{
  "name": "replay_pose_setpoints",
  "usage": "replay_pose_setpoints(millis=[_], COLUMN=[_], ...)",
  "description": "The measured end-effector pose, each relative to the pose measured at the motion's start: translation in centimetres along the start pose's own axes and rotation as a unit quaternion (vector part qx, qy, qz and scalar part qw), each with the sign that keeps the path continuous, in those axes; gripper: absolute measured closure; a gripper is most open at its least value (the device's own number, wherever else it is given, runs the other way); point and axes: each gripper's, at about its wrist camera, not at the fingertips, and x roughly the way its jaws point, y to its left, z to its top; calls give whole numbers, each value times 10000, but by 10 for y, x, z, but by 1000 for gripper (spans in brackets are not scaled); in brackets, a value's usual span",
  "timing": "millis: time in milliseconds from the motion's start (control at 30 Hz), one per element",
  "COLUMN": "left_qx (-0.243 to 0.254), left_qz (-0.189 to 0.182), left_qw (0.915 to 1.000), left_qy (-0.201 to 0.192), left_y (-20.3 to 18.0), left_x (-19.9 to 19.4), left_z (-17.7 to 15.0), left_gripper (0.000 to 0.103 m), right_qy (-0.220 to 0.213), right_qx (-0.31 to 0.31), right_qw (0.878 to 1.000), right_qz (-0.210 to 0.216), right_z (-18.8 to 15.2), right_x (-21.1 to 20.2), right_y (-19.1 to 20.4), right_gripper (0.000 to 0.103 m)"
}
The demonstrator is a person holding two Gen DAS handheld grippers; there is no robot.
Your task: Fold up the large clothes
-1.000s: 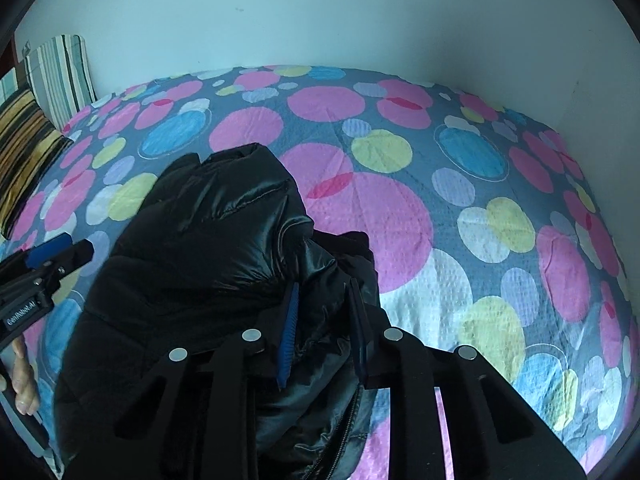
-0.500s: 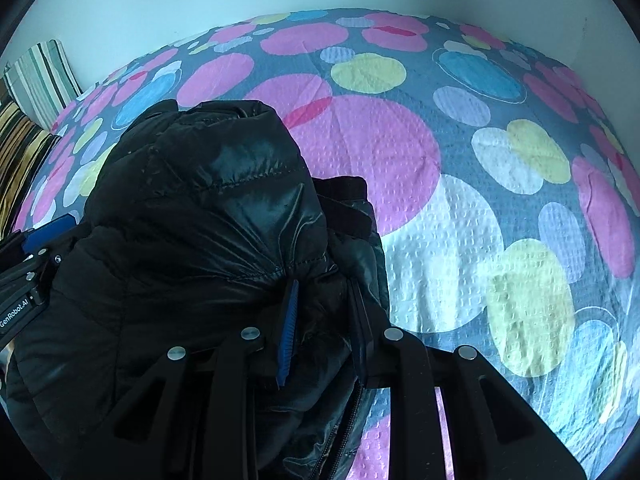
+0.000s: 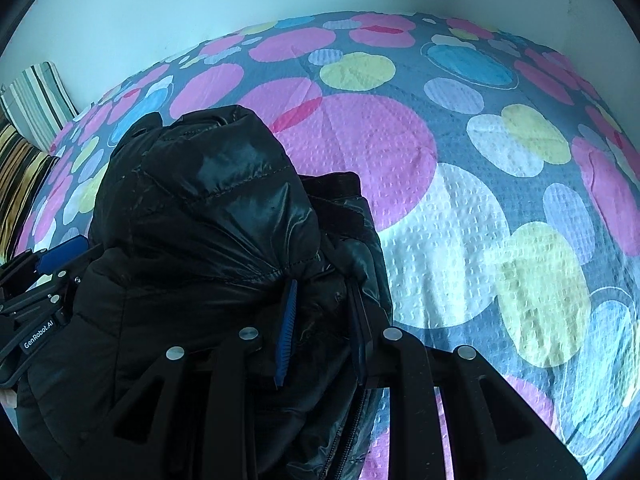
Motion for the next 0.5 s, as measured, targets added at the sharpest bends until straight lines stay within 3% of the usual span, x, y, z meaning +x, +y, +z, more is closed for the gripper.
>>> replay_pose_setpoints(millis=[500], left_qx=[-179], left_qz=[45], left_qw=[9995], left_qy=[-263], left_y=[8], left_x=[-23], left_z=[-2], left_gripper=[58], right_qy=[-211], right_qx=[33], right_qw=[9998], right_qz=[-9], right_z=[0], right_x=[-14], right_y=[2], right_gripper=[77])
